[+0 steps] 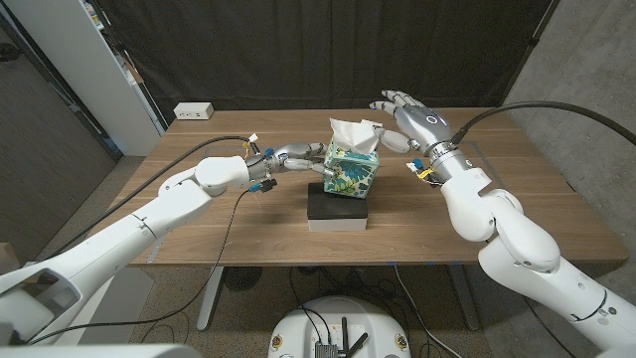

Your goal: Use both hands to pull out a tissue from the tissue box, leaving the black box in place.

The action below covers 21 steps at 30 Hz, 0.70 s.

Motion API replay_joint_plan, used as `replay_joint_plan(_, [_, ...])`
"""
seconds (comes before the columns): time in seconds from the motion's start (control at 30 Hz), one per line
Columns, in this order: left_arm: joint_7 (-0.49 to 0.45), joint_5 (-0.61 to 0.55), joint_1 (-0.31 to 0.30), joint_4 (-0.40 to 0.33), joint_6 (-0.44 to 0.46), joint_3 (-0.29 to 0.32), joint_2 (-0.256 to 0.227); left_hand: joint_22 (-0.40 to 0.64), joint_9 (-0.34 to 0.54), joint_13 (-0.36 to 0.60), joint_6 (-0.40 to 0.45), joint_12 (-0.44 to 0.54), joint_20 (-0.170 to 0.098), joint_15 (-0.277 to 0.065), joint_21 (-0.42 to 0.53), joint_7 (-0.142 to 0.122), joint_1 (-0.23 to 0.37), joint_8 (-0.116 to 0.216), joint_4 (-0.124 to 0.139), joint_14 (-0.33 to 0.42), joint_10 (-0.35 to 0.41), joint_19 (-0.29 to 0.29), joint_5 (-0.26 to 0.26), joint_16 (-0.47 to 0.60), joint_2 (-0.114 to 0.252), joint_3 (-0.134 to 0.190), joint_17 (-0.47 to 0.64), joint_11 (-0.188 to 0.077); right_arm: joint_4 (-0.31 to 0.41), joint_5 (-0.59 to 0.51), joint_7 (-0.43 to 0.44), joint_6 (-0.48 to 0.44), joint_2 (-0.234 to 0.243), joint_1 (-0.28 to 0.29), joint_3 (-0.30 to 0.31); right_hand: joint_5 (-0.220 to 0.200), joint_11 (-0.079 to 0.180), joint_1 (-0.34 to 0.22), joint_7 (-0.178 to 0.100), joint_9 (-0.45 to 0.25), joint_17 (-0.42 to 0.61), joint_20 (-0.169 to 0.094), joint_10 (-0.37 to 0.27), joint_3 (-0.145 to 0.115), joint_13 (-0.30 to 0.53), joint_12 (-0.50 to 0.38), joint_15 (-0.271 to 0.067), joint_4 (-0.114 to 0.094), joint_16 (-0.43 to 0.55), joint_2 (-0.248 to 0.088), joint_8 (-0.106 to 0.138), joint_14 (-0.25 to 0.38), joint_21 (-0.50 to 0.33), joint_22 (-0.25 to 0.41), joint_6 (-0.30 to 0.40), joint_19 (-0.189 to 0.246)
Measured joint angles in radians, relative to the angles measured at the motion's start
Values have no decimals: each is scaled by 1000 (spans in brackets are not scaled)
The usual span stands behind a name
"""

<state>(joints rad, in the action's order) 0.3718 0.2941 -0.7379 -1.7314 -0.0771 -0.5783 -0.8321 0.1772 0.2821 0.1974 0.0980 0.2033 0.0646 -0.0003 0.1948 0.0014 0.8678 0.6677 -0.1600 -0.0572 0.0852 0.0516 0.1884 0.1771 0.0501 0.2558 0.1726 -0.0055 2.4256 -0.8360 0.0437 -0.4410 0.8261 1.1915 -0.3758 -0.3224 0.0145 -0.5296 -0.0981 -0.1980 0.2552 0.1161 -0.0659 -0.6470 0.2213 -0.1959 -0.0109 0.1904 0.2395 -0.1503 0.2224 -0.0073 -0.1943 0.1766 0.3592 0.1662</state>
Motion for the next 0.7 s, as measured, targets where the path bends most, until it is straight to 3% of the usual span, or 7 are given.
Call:
replay_joint_plan(0.37, [1, 0, 3, 2, 5, -2, 2, 0, 0, 0, 0, 0, 0, 0, 0, 0, -6, 2, 0, 0, 0, 0, 0, 0, -6, 0, 0, 0, 9, 37, -96, -3, 44, -55, -15, -30, 9, -55, -47, -4, -5, -4, 34, -15, 0, 0, 11, 1, -18, 8, 0, -50, 8, 0, 25, -32])
replay_joint_plan(0.53, [-2, -1, 3, -1, 10, -2, 2, 0, 0, 0, 0, 0, 0, 5, 0, 0, -6, 2, 0, -6, 0, 0, 0, 0, -6, 0, 0, 0, 12, 51, -128, 1, 63, -72, -19, -37, 11, -62, -93, -9, -5, -7, 47, -19, 0, 0, 5, -3, -23, 4, 0, -55, 8, 0, 8, -43])
replay_joint_plan(0.6, [-3, -1, 3, -1, 11, -2, 2, 0, 0, 0, 0, 0, 0, 5, 0, 0, -6, 2, 0, -5, 0, 0, 0, 0, -6, 0, 0, 0, 12, 55, -136, 4, 69, -77, -20, -38, 14, -71, -104, -9, -5, -11, 50, -19, 0, 0, 5, -3, -23, -3, 0, -55, 8, 0, 7, -46])
replay_joint_plan(0.7, [-4, -1, 3, -2, 13, -2, 2, 0, 0, 0, 0, 0, 0, 5, 0, 0, -4, 2, 0, -6, 0, 0, 0, 0, -4, 0, 0, 0, 13, 61, -151, 10, 77, -85, -23, -38, 20, -85, -115, -9, -5, -11, 56, -19, 0, 0, 5, -3, -23, 12, 0, -66, 8, 0, 11, -46])
